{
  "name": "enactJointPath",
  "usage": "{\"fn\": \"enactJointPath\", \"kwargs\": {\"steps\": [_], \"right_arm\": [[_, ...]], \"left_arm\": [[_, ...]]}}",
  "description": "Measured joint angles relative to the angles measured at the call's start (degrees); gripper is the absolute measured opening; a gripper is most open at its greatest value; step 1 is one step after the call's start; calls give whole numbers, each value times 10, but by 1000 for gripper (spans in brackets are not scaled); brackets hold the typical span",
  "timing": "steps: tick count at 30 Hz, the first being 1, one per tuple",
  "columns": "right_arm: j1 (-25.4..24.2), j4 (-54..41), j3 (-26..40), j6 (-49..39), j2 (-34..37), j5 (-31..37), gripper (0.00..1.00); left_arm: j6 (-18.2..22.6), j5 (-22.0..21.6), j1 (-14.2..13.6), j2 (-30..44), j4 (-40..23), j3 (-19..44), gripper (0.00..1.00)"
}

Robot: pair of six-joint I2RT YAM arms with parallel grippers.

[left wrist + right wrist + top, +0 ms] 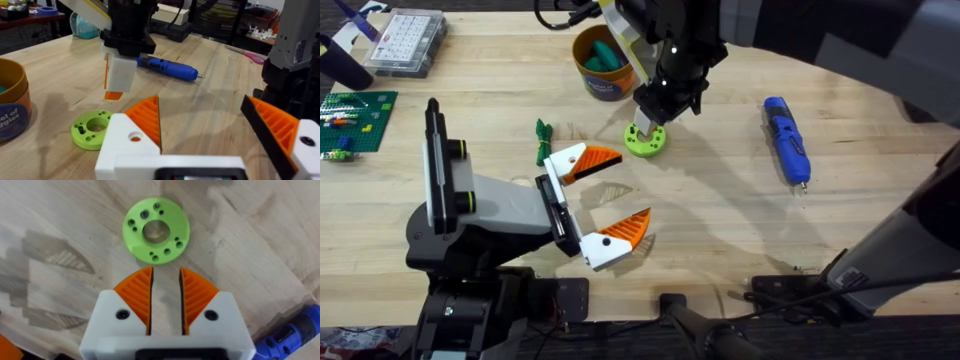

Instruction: Pick up the gripper from the table and insert it into the empty holder that is missing its gripper. Then pick up a screw, insert it into the mounting hole, and use the screwdriver to tighten it. Finally, clean up the table by picking up the vegetable and placing it into the bucket.

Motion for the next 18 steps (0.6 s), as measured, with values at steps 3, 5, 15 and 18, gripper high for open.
{"fn": "enactJointPath", "kwargs": {"steps": [3, 5, 15, 18], "right_arm": [[0, -1, 0, -1, 0, -1, 306], [0, 7, 0, -1, 0, -1, 306], [0, 38, 0, -1, 0, -3, 306], [0, 43, 0, -1, 0, -3, 306]], "left_arm": [[0, -1, 0, 1, -7, 0, 985], [0, -2, 0, 1, -8, 0, 985], [0, -2, 0, 1, -9, 0, 985], [0, -2, 0, 1, -9, 0, 985]]}}
